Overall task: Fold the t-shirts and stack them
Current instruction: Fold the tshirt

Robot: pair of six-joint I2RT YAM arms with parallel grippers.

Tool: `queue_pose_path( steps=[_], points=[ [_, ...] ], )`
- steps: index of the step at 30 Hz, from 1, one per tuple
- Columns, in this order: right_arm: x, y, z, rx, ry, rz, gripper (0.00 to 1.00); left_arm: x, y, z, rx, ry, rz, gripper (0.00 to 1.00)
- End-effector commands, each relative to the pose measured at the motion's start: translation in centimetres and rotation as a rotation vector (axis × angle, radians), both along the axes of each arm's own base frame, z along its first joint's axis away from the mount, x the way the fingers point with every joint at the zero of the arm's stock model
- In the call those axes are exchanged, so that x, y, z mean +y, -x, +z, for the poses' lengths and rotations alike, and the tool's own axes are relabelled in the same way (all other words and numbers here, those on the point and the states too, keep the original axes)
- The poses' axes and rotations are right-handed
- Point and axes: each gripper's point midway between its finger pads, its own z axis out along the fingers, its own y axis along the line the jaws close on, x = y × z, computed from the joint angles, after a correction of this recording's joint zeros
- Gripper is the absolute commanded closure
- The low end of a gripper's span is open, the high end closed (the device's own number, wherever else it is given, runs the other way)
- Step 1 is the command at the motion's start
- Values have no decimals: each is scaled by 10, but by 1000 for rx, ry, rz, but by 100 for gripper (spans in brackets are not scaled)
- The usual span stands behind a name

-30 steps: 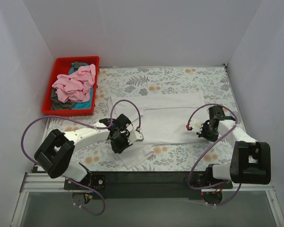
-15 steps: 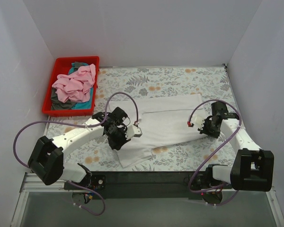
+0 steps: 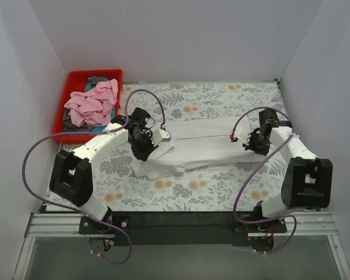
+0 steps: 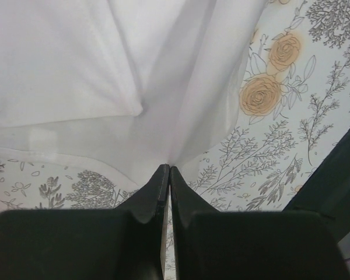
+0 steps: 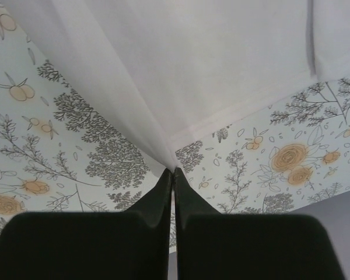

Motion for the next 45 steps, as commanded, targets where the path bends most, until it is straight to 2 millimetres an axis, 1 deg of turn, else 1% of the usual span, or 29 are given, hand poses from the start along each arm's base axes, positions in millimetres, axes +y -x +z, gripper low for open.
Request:
queue_pose_path(
  steps=[1, 2, 3, 4, 5, 6, 7, 8, 9, 10, 12, 17, 20, 21, 25, 26, 30, 31, 35, 36, 42, 45],
  points=[
    [3, -22, 12, -22, -7, 19, 99, -2, -25, 11, -48, 23, -19, 100],
    [2, -26, 8, -7, -6, 20, 99, -3, -30, 11, -55, 25, -13, 100],
    [2, -34, 12, -19, -4, 19, 99, -3, -35, 11, -63, 30, -7, 100],
    [2, -37, 10, -15, -4, 19, 99, -2, -40, 9, -62, 28, 3, 100],
    [2, -40, 5, 0, -4, 21, 99, -4, -48, 12, -76, 34, 7, 100],
    [2, -43, 5, 0, -4, 21, 99, -4, -52, 13, -78, 35, 10, 100],
    [2, -49, 7, -6, -3, 22, 99, -3, -55, 9, -71, 31, 12, 100],
    [2, -52, 2, 6, -2, 22, 99, -3, -58, 8, -70, 29, 14, 100],
    [2, -55, 2, 6, -2, 22, 99, -3, -64, 11, -83, 32, 19, 100],
    [2, -59, 1, 8, -2, 22, 99, -2, -67, 8, -77, 30, 21, 100],
    [2, -68, 2, 3, -5, 23, 99, -2, -75, 10, -92, 28, 23, 100],
    [1, -85, 0, 1, 2, 26, 99, -2, -83, 5, -80, 24, 25, 100],
    [1, -90, -2, 5, 5, 30, 99, -2, -89, 3, -86, 21, 27, 100],
    [1, -94, 0, -3, 5, 30, 99, -1, -90, 2, -85, 18, 28, 100],
    [1, -100, -2, -1, 4, 28, 99, 1, -97, -1, -88, 14, 32, 100],
    [1, -100, -6, 7, 4, 28, 99, 1, -99, 1, -95, 16, 32, 100],
    [1, -104, -8, 11, 3, 22, 99, -1, -106, 1, -96, 14, 31, 100],
    [1, -106, -8, 8, 2, 19, 99, -1, -107, -2, -89, 11, 30, 100],
    [1, -109, -10, 12, 0, 13, 99, -1, -112, -4, -91, 3, 25, 100],
    [11, -110, -10, 11, 2, 37, 99, -2, -115, -3, -97, 4, 24, 100],
    [11, -114, -13, 15, 4, 34, 99, 0, -118, -10, -88, -5, 25, 100],
    [12, -116, -10, 6, 0, 35, 99, 2, -119, -8, -86, 1, 30, 100]
  ],
)
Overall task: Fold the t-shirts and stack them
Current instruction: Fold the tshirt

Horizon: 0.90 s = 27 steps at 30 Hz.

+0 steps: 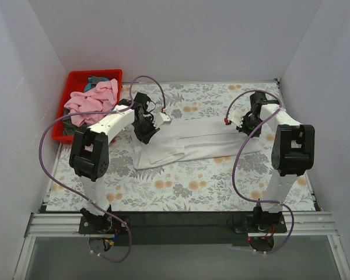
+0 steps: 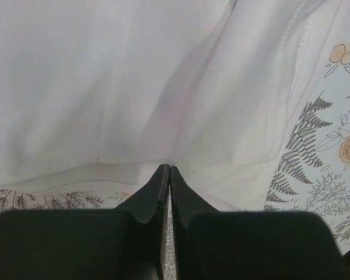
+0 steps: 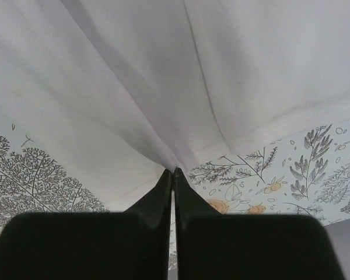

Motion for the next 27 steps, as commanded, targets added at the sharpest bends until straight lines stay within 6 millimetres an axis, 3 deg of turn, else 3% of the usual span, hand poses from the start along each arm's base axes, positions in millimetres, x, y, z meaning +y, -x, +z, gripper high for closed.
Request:
queue_pose_path(
  steps=[1, 14, 17, 23, 24, 25, 27],
  points=[
    [2, -12, 9, -31, -5, 4, 99, 2, -13, 16, -50, 18, -2, 100],
    [-3, -9, -2, -10, 30, -13, 99, 2, -23, 10, -63, 21, 26, 100],
    [-3, -9, -1, -13, 25, -37, 84, -2, -30, 10, -69, 29, 38, 100],
    [-3, -5, 7, -26, 13, -72, 79, -2, -38, 5, -65, 14, 30, 100],
    [-3, -5, 9, -28, 11, -79, 75, -1, -39, 6, -68, 8, 31, 100],
    [-3, -5, 10, -30, 11, -88, 63, -1, -41, 7, -76, 7, 34, 100],
    [-5, -3, 13, -35, 0, -111, 54, -3, -48, 13, -113, 22, 41, 100]
  ],
)
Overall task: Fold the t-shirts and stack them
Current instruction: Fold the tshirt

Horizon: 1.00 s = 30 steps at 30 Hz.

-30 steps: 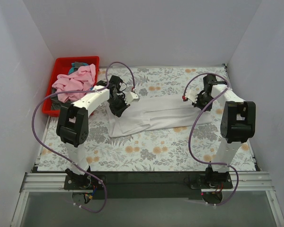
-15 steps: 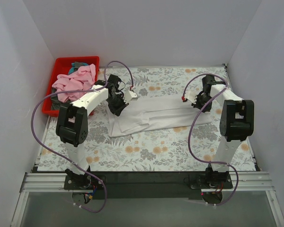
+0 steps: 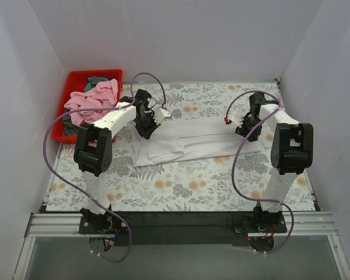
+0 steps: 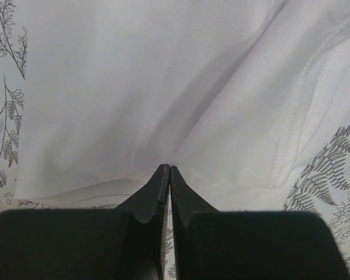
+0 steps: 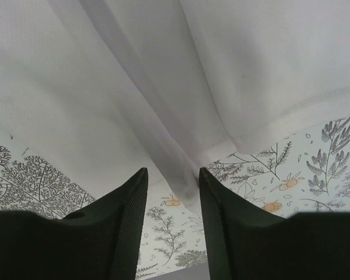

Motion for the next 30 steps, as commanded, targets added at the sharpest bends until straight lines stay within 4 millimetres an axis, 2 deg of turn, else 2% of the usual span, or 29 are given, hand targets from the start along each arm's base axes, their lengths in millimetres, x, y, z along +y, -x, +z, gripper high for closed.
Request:
queue_pose_path(
  steps=[1, 3, 6, 7, 8, 9, 10, 11, 12, 13, 14, 15, 17, 19, 21, 22, 30],
  points=[
    [0, -6, 25, -73, -23, -48, 51, -2, -23, 24, -106, 27, 18, 99],
    [-3, -6, 28, -76, -31, -82, 50, -7, -31, 27, -129, 42, 17, 96],
    [-1, -7, 34, -88, -50, -113, 46, -7, -29, 28, -85, 42, 38, 70],
    [-10, -7, 42, -97, -68, -165, 41, -4, -27, 27, -81, 34, 47, 58],
    [-15, -6, 46, -98, -80, -192, 39, -1, -24, 31, -88, 42, 58, 50],
    [-17, -5, 50, -97, -94, -218, 38, 6, -25, 35, -94, 50, 83, 46],
    [-15, -2, 58, -84, -140, -254, 36, 9, -23, 39, -94, 64, 99, 45],
    [-22, 2, 61, -71, -161, -292, 36, 11, -18, 49, -88, 90, 122, 44],
    [-24, 7, 62, -55, -179, -319, 36, 20, -14, 51, -73, 104, 157, 44],
    [-21, 18, 61, -6, -210, -350, 36, 24, -10, 54, -67, 115, 165, 44],
    [-25, 26, 59, 20, -226, -384, 36, 21, -1, 67, -37, 173, 225, 44],
    [-24, 32, 58, 41, -241, -405, 37, 28, 6, 67, -4, 197, 263, 44],
    [-22, 46, 52, 95, -282, -464, 37, 28, 22, 78, 38, 247, 307, 43],
    [-19, 52, 47, 126, -310, -505, 38, 26, 45, 71, 133, 289, 365, 43],
    [-17, 55, 40, 160, -328, -553, 38, 24, 57, 72, 161, 316, 417, 41],
    [-17, 55, 39, 169, -337, -570, 38, 25, 69, 61, 196, 312, 431, 40],
    [-26, 46, 12, 249, -353, -713, 37, 39, 77, 34, 243, 281, 555, 39]
  ],
)
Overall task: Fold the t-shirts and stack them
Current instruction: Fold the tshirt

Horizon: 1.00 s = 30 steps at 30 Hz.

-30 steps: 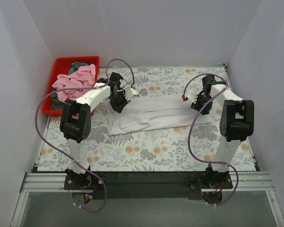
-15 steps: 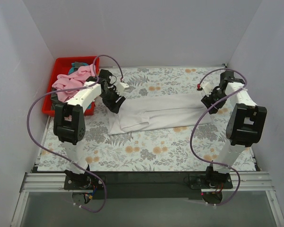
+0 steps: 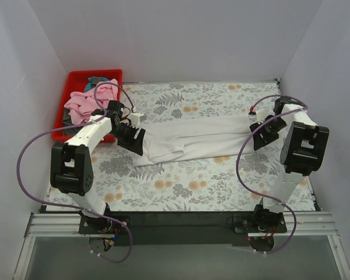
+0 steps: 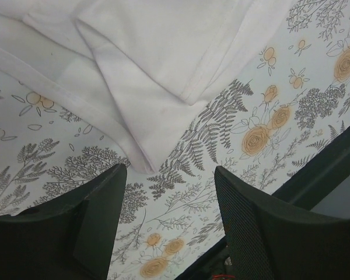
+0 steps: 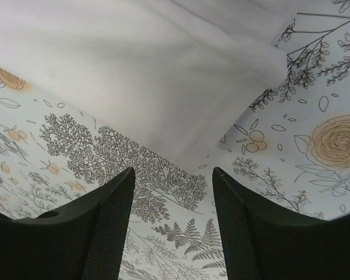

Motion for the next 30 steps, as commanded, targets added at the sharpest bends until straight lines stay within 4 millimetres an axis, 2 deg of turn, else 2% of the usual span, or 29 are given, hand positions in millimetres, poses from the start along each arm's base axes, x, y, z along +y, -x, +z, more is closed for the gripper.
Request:
queue_pose_path(
  steps=[1, 9, 12, 15, 18, 21, 25, 28, 29, 30],
  points=[
    [-1, -8, -2, 27, -32, -90, 37, 0, -8, 2, -5, 27, 66, 39],
    [-2, -9, -15, 56, -42, -120, 39, 2, -3, -20, 50, 9, 83, 40],
    [-2, -8, -19, 67, -44, -121, 44, 3, 1, -32, 86, 2, 89, 44],
    [-1, -7, -21, 76, -48, -124, 58, 4, 4, -42, 104, -10, 88, 46],
    [-1, -7, -21, 75, -43, -123, 71, 5, 7, -48, 121, -16, 85, 52],
    [-4, -6, -22, 77, -33, -121, 80, 5, 12, -49, 132, -14, 74, 64],
    [-4, -6, -22, 77, -33, -120, 88, 4, 16, -47, 134, -3, 63, 69],
    [-4, -6, -22, 77, -31, -122, 95, 2, 19, -46, 145, 10, 59, 76],
    [-4, -6, -22, 77, -31, -122, 96, 2, 19, -47, 147, 13, 60, 86],
    [-5, -6, -21, 76, -29, -122, 98, 2, 19, -46, 147, 13, 61, 92]
  ],
)
